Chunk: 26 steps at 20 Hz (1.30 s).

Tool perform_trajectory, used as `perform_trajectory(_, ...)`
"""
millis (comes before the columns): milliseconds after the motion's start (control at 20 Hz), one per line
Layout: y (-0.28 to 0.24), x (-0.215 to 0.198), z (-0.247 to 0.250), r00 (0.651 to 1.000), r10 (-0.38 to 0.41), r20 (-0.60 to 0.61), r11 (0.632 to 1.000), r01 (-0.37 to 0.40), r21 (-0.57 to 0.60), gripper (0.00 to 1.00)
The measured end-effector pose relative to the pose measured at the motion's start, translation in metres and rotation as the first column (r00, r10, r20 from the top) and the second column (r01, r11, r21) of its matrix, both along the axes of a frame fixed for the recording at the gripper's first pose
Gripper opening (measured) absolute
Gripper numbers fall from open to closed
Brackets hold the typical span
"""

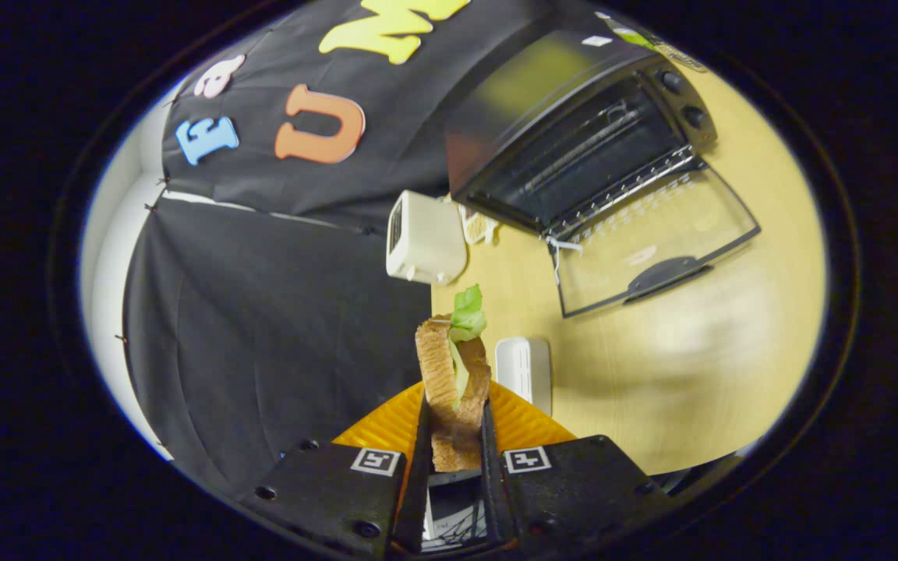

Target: Open the toaster oven, put the food inside, and close the toaster oven door.

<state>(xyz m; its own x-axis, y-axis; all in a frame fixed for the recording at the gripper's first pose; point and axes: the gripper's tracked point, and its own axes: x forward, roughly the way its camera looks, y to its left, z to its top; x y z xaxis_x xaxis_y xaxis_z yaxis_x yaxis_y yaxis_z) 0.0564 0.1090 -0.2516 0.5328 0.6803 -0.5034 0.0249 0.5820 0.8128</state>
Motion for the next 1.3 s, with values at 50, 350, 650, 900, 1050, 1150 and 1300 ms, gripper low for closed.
perform_trajectory(50,-0.016,0.006,0.004,0.998,-0.055,0.030,0.999,0.055,0.000,0.35)
perform_trajectory(350,-0.082,0.072,-0.016,0.918,-0.391,0.067,0.913,0.377,0.157,0.35)
perform_trajectory(650,-0.105,0.136,-0.060,0.823,-0.566,0.049,0.797,0.532,0.288,0.35)
perform_trajectory(900,-0.120,0.193,-0.079,0.715,-0.698,0.045,0.673,0.633,0.382,0.34)
perform_trajectory(1050,-0.131,0.217,-0.088,0.651,-0.759,0.001,0.591,0.689,0.419,0.35)
perform_trajectory(1150,-0.131,0.227,-0.098,0.640,-0.768,0.004,0.589,0.704,0.396,0.35)
perform_trajectory(1300,-0.126,0.232,-0.102,0.661,-0.749,0.046,0.638,0.700,0.320,0.36)
